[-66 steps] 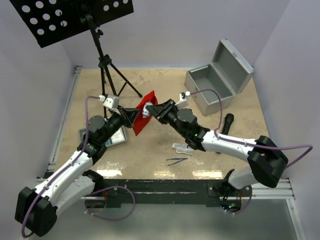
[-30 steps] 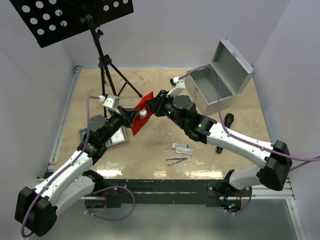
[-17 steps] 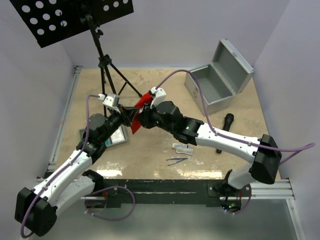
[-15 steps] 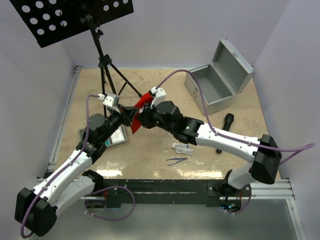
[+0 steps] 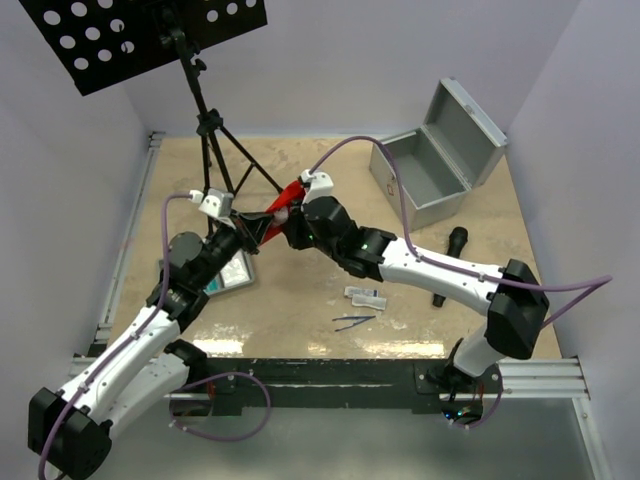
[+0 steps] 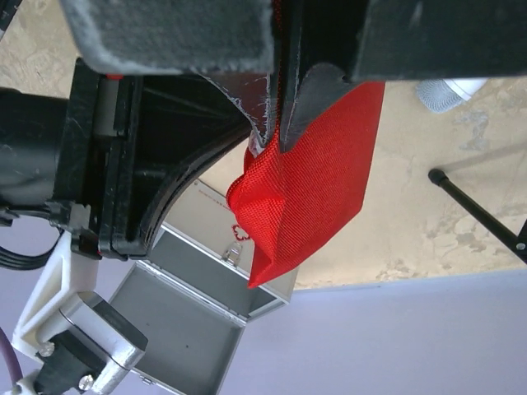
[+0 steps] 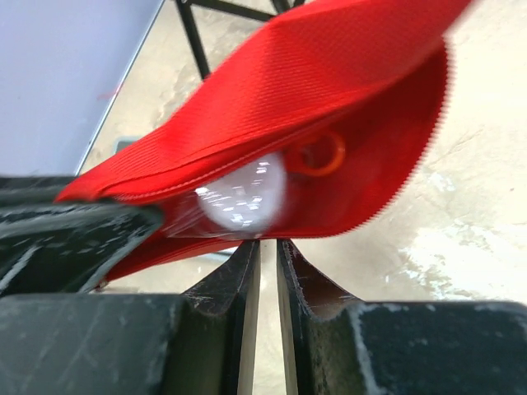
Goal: Organize the medicine kit
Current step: Place the medical item at the medicine pouch.
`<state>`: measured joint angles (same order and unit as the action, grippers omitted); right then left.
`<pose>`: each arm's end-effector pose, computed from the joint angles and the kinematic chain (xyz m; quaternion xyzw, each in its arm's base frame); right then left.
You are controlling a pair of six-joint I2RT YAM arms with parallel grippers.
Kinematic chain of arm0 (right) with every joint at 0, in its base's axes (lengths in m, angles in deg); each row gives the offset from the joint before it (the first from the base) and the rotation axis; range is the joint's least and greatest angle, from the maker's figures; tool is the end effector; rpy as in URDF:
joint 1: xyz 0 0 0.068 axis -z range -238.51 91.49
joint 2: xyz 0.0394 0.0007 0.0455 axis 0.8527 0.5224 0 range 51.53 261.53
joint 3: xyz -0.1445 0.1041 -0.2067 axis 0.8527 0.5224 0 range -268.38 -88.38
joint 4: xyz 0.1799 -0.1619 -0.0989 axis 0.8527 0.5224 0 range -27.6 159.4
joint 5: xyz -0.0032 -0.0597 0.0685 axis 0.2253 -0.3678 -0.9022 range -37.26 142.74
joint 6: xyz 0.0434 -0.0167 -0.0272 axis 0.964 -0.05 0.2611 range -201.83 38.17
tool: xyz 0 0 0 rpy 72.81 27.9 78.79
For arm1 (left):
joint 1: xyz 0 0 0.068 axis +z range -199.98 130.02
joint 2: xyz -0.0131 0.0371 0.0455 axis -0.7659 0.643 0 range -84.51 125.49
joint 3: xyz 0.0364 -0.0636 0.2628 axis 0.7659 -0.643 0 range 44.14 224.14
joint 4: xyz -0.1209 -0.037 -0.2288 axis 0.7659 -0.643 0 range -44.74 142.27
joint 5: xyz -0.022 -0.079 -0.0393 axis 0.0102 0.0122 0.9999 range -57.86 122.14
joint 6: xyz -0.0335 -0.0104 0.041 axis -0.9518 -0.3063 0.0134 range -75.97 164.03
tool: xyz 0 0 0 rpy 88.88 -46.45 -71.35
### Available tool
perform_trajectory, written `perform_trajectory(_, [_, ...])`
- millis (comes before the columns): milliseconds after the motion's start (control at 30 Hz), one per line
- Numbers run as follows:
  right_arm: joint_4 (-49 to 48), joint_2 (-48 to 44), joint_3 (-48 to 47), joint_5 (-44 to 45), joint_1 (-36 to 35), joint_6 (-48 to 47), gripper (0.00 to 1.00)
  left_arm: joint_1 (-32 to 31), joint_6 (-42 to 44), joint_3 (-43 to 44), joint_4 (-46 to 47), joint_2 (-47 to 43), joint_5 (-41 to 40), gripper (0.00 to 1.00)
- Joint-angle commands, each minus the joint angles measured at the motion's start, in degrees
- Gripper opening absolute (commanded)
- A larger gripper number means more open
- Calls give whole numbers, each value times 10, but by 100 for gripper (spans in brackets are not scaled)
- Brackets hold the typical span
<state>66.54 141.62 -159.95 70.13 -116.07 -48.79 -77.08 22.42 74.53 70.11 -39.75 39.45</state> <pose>0.2082 0.3077 0.3151 -0.0928 0.8217 0.3011 0.4749 0.1705 -0.0923 0.3034 0.0791 0.6809 -0.3394 0.6441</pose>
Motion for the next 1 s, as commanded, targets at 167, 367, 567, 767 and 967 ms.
perform_trajectory(167, [-77, -70, 6, -21, 9, -14, 20, -2, 17, -4, 5, -14, 2, 0])
perform_trajectory(367, [-78, -74, 5, -38, 9, -15, 21, -2, 13, -1, 8, -7, 4, 0])
perform_trajectory(567, [-70, -57, -1, -46, 9, -20, 21, -2, 10, 4, 10, -8, 10, 0])
perform_trajectory(767, [-88, -86, 20, -52, 7, -20, 21, -2, 11, 6, 3, -7, 7, 0])
perform_trajectory(967, [-80, -86, 25, -73, 1, -32, 21, -2, 10, 6, 5, -5, 5, 0])
